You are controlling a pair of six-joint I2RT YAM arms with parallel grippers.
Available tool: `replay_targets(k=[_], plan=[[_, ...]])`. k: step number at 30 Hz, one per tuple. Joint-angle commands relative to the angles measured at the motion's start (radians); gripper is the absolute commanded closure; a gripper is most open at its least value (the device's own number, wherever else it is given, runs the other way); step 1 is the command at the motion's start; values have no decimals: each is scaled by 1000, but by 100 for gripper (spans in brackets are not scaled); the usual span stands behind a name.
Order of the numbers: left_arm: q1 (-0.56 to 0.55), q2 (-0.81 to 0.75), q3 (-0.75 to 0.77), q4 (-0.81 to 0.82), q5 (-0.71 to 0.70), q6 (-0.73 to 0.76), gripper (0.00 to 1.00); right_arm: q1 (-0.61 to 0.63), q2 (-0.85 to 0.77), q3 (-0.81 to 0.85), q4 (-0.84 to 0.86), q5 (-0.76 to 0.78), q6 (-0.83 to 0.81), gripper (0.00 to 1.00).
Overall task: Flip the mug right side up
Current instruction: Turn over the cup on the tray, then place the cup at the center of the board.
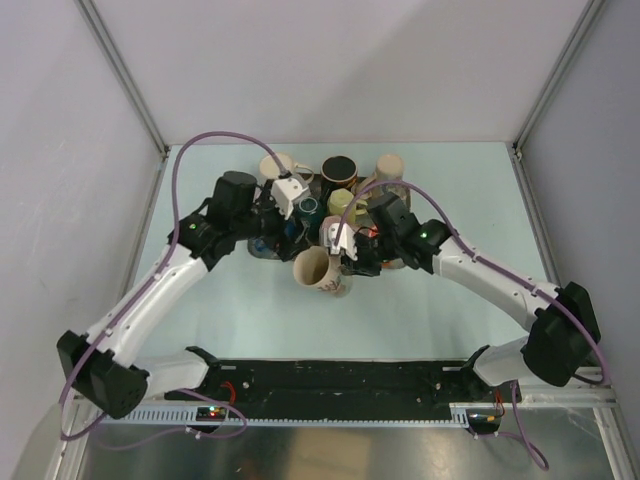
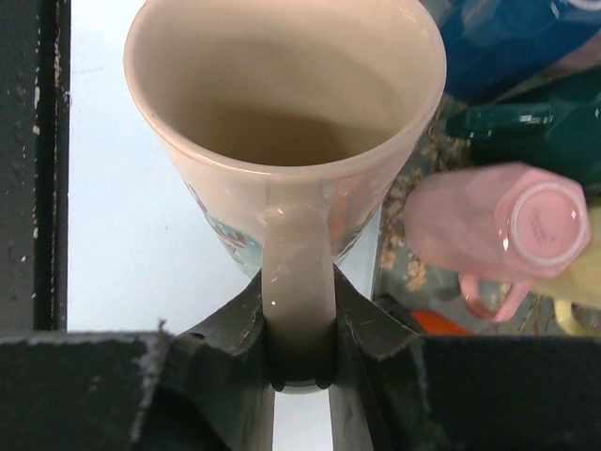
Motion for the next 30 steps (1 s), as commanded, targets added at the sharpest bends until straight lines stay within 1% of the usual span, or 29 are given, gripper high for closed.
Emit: replay_targets(k=[1,4,8,10,14,16,20,25,28,30], plan=[[15,-106,59,60,-129,-44,3,-48,-116,70,-9,-65,11,100],[35,-143,77,76,-192,-60,1,-100,-169,83,-30,-93,63,100],[48,-157,82,78,-229,-66,0,-227,-222,109,15,-130,193,100],[49,-155,72,78,-252,-66,0,-329,-234,129,56,-141,267,100],[50,-135,43,78,-318,-77,0,-533,-223,152,150,-133,350,100],[50,-127,30,77,-368,-82,0,-638,-199,154,204,-116,384,100],[50,-134,10,77,-385,-53,0,-809,-126,155,330,-34,463,100],[50,-143,-8,75,-404,-46,0,-925,-14,155,463,53,475,100],[49,-141,-18,74,-430,-44,0,-968,57,167,503,78,438,100],[50,-144,-28,74,-418,-34,0,-992,120,181,513,95,429,100]])
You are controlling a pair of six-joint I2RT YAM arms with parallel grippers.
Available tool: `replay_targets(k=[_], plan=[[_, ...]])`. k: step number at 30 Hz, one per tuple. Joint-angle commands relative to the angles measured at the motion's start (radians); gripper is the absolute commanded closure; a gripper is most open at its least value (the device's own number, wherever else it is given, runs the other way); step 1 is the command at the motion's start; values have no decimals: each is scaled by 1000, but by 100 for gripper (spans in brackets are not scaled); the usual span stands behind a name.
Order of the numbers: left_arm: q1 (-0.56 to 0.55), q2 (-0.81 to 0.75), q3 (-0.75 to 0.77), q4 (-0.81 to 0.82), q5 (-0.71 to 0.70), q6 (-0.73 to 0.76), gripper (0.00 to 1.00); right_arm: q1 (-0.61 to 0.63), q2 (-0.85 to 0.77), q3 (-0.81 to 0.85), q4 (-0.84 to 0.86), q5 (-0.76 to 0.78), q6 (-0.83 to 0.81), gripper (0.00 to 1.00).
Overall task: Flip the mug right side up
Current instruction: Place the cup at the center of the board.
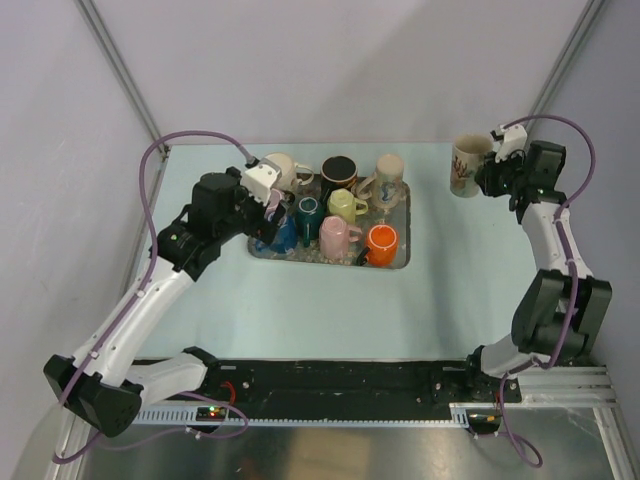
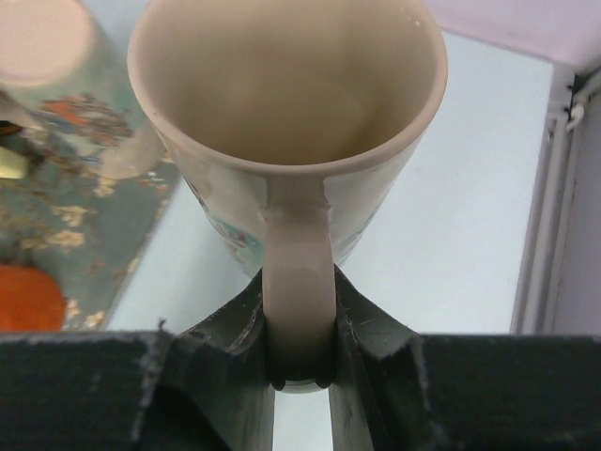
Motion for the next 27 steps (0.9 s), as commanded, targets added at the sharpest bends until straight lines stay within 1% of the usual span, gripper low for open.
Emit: replay_targets(k=[1,5,9,14,22,27], plan=[[5,-20,-21,15,-17,26,0,-45,77,97,215,28,-6,100],[5,-23,-37,15,-8,33,0,-83,175,130,262,66,-6,100],[5,-26,-54,8,34,55,0,-104,243,139,301,109,-12,100],[5,-17,-60,3,24,67,0,-115,312,154,331,140,-19,100],[5,14,-43,-14,22,82,0,-124,391,191,334,125,-20,100],[5,24,-38,-18,22,90,0,-136,412,193,288,84,-34,100]])
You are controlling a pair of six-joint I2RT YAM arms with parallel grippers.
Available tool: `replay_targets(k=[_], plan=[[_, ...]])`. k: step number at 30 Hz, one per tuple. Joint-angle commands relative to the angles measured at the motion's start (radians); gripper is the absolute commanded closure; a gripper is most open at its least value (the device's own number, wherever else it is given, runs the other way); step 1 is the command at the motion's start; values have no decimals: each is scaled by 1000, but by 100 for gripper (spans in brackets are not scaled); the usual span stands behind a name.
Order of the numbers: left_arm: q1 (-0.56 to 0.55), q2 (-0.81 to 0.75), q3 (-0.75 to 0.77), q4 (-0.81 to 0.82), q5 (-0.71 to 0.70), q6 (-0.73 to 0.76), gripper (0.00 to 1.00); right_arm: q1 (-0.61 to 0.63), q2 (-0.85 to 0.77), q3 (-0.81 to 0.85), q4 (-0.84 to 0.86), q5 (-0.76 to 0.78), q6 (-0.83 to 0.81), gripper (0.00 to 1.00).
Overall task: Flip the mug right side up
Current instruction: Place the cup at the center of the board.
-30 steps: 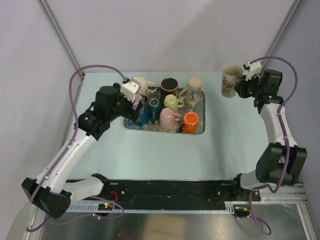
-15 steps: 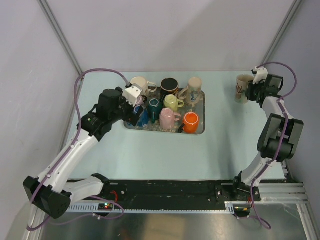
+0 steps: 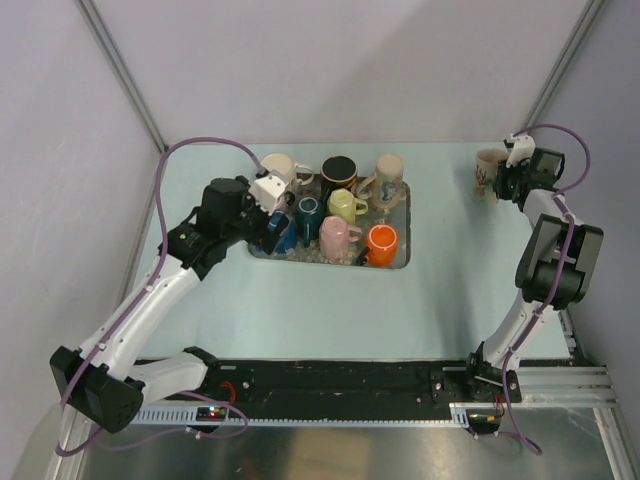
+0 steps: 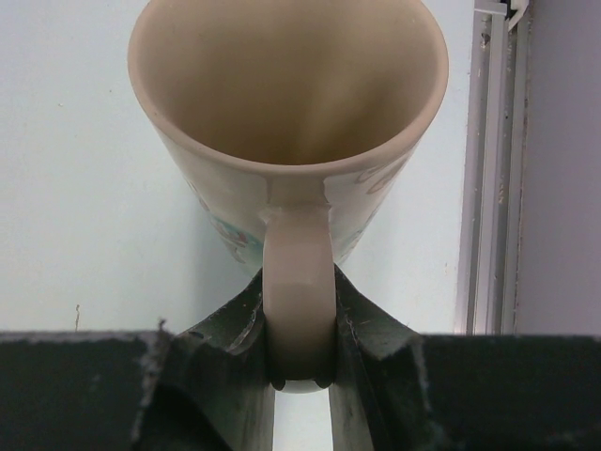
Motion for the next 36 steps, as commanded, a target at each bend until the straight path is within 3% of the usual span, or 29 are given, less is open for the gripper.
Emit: replay_targets(k=[1,8,17,36], plan=[[5,6,21,-1,9,25,0,-16,-8,73,94,-64,-25,100],[5,2,16,-1,17,29,0,-38,-17,63,22,-90,-38,100],[5,-14,-1,-1,32,28,0,-43,-50,20,-37,-107,-63,79],[5,-48,-34,-2,90,30,0,-63,-128,-94,-99,-107,-80,60]])
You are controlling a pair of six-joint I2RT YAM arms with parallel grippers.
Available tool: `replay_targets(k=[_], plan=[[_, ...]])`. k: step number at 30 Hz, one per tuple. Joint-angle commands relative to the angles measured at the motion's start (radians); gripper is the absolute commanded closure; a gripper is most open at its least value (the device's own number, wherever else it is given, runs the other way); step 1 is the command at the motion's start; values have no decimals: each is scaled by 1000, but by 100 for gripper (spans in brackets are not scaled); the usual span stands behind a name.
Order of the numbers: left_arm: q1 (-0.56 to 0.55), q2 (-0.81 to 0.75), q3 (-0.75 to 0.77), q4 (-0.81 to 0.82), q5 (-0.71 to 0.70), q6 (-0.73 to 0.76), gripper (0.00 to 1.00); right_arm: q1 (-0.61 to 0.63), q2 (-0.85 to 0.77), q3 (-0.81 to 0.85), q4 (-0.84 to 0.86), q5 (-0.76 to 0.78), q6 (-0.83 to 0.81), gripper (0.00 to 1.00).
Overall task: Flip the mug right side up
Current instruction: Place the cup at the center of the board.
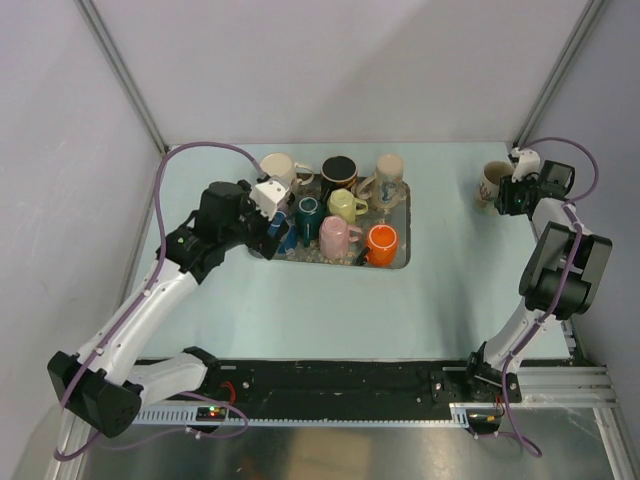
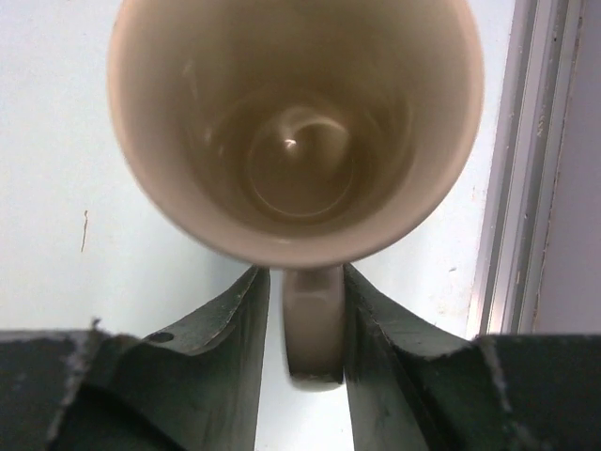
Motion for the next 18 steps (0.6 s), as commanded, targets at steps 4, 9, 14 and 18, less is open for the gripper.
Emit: replay_targets(k=[4,9,14,18], plan=[[5,-32,-16,9,42,16,0,-9,-74,-18,13,-11,-3,55],[4,-39,-25,9,55,16,0,-17,-92,-25,5,-6,-10,41],[5,-49,-35,9,60,21,0,-25,-92,-3,-72,-18,-72,32],[5,-56,-39,9,68,19,0,-42,-65,62,-249,-102,-178,29]])
